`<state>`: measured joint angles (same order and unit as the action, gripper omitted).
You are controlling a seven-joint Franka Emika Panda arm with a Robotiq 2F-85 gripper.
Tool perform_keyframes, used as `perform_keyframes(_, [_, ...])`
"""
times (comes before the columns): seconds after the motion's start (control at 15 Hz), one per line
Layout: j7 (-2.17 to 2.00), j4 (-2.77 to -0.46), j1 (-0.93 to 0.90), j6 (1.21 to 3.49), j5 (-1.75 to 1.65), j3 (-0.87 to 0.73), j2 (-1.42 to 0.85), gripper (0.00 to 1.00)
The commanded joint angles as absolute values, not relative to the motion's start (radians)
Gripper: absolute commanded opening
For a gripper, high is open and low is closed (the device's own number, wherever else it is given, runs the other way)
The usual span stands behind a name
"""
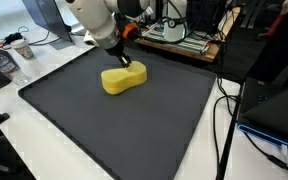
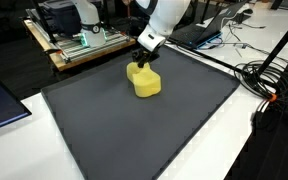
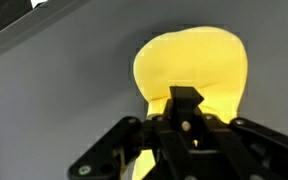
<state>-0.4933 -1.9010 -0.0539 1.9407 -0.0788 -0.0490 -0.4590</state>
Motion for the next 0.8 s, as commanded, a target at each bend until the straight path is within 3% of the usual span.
perform_keyframes(0.0, [-0.487, -1.947, -0.058, 1.943, -0.054, -0.057, -0.402, 0.04])
perform_keyframes(0.73, [-0.536, -1.997, -0.096, 1.94, -0.107, -0.036, -0.216, 0.04])
